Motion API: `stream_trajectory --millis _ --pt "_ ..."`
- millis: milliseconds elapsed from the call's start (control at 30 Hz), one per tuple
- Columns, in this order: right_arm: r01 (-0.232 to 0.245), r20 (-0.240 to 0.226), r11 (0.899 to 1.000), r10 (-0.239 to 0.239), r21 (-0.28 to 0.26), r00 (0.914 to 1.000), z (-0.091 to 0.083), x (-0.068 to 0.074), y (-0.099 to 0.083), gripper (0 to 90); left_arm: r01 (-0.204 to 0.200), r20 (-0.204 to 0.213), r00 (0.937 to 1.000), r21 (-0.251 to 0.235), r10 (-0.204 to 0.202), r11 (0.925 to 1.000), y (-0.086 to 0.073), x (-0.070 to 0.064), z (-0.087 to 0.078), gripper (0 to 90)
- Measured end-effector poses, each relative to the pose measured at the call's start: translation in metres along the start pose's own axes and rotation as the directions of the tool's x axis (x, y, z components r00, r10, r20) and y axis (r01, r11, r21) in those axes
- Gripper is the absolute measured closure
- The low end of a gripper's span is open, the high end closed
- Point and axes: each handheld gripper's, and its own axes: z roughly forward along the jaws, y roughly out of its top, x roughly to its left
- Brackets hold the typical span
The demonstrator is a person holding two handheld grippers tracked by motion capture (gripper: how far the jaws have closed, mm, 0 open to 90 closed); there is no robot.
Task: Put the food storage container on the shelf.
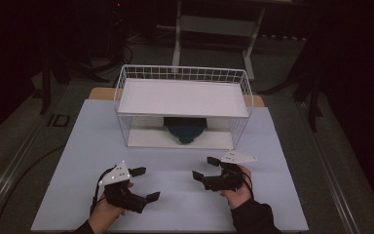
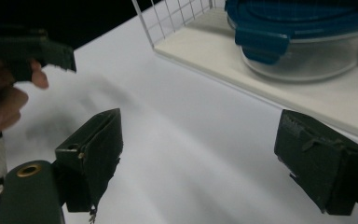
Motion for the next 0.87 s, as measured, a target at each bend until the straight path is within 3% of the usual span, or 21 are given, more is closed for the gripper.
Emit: stream_trajectory --millis 467,867 --pt "-0.008 0.022 1.000 0.008 -0.009 0.9997 -0.036 -0.006 -0.025 15.3 -0.010 0.001 1.0000 -0.008 0.010 0.9999 0.001 0.000 -0.002 0.0" --pt "-0.017 0.039 1.000 0.017 -0.015 0.9991 -0.042 -0.018 -0.034 15.9 -0.029 0.001 0.9996 -0.007 0.029 0.9995 0.002 -0.002 -0.001 0.0"
